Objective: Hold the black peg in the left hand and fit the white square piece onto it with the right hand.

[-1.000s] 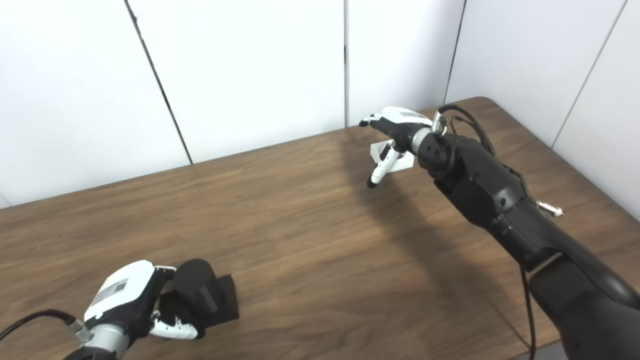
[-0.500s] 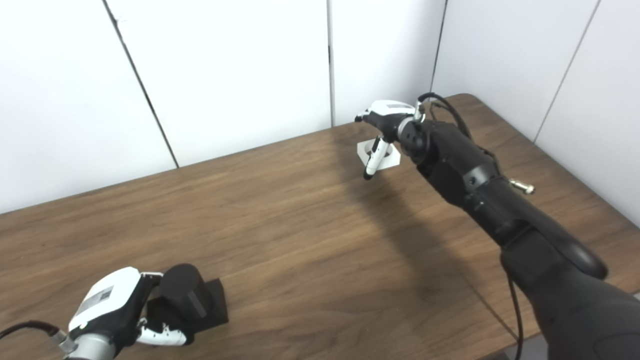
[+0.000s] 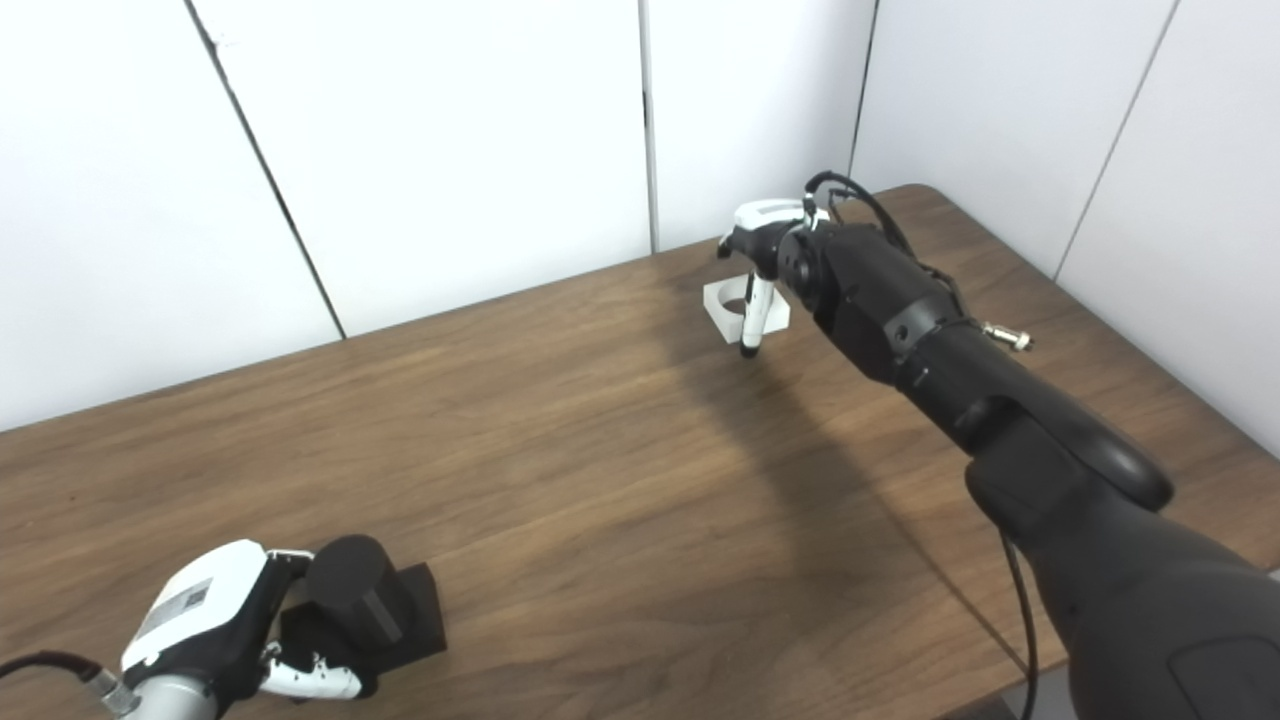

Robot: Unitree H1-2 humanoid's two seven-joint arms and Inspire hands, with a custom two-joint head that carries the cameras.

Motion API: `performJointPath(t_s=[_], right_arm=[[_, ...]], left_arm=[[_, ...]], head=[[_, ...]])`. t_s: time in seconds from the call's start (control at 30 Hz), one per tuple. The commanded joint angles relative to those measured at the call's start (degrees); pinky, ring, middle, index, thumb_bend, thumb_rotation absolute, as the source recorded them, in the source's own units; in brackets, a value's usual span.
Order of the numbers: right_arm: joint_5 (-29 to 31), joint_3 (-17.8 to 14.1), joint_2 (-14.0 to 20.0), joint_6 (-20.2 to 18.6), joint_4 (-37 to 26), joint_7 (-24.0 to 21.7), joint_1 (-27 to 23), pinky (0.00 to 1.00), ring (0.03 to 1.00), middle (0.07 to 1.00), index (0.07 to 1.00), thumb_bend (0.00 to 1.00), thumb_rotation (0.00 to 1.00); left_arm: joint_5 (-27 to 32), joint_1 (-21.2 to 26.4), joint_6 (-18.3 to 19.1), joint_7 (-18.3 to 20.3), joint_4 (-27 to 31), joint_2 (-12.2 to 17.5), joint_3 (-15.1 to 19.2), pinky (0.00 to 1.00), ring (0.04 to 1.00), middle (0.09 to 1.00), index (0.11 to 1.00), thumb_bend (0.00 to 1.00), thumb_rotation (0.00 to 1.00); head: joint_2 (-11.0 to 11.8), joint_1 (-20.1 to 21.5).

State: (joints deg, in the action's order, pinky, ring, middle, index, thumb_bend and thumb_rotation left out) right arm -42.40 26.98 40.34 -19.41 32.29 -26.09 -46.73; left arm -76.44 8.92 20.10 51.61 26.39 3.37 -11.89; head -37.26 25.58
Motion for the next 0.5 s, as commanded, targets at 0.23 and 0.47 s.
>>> performJointPath(t_s=[0.23,0.47], right_arm=[[-2.56,0.17,1.43,2.15,-0.28,0.35,-2.72,1.0,0.999,0.934,0.775,0.92,0.16],[-3.26,-0.01,1.26,2.99,-0.33,0.84,-1.61,1.0,0.986,0.921,0.756,0.9,0.17]], left_arm=[[-1.94,-1.62,0.99,2.1,-0.87,1.34,0.19,0.82,0.881,0.838,0.491,0.52,0.05],[-1.97,-1.47,0.91,2.43,-0.71,1.54,0.03,0.81,0.885,0.841,0.49,0.52,0.05]], head=[[-0.36,-0.46],[-0.58,-0.65]])
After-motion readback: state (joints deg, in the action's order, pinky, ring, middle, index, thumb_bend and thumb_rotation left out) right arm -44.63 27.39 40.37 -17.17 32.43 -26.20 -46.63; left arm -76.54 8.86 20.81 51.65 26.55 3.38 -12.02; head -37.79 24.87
